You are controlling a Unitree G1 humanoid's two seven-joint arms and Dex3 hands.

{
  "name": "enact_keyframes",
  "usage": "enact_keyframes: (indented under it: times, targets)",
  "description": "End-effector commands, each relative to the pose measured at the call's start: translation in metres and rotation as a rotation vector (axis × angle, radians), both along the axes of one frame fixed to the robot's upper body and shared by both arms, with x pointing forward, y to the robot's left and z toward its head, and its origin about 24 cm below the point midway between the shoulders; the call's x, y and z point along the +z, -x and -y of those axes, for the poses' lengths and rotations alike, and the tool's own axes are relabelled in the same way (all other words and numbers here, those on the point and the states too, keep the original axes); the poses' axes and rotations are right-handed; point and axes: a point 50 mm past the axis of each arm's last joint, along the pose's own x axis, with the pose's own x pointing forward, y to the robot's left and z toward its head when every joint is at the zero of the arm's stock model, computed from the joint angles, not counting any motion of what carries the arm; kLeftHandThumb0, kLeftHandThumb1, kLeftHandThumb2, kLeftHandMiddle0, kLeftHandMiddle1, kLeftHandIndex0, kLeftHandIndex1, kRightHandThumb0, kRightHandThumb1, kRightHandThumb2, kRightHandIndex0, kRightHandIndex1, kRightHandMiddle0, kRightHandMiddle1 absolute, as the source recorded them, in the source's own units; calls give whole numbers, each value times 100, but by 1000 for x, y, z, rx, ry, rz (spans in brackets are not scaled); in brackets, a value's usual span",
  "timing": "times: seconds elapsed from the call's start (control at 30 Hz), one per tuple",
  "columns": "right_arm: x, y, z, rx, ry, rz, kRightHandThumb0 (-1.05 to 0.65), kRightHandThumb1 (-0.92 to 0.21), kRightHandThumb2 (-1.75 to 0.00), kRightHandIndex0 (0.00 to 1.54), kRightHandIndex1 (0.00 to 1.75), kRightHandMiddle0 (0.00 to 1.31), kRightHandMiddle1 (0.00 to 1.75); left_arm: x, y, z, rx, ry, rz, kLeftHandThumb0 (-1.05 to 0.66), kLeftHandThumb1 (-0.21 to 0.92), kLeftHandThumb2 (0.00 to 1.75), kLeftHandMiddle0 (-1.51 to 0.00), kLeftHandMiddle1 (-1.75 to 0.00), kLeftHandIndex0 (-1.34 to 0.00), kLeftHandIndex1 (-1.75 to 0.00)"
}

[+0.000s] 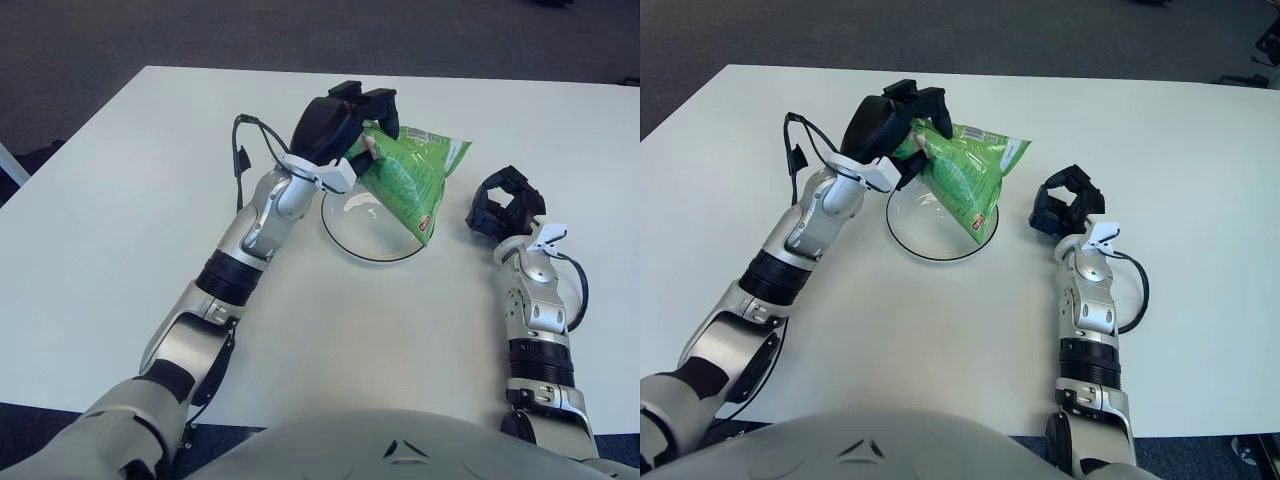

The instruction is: Put the snack into the plate.

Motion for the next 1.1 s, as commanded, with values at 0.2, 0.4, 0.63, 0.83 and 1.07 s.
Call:
enact_keyframes:
  times: [0.2, 0.4, 0.63, 0.83, 1.07]
  targets:
    - [-36, 22, -3, -28, -56, -146, -49, -30, -134, 127, 175, 63, 175, -16, 7, 4, -48, -26, -64, 61, 3, 167, -86, -175, -111, -175]
    - [-36, 22, -4, -23, -60, -142, -49, -31, -133, 126, 175, 62, 175, -23, 7, 3, -58, -36, -98, 60, 4, 166, -85, -175, -111, -175]
    - [-36, 22, -5, -25, -62, -144, -48, -31, -133, 127, 175, 62, 175, -38, 12, -1, -52, -82, -123, 59, 5, 164, -83, -175, -109, -175]
    - [-35, 22, -5, -29, -61, -147, -49, -31, -133, 127, 175, 62, 175, -49, 18, -4, -46, -116, -162, 59, 6, 164, -83, -175, -108, -175]
    - [-35, 21, -6, -32, -65, -147, -49, -31, -133, 128, 175, 62, 175, -59, 19, -5, -61, -142, -187, 58, 6, 163, -82, -175, -107, -175]
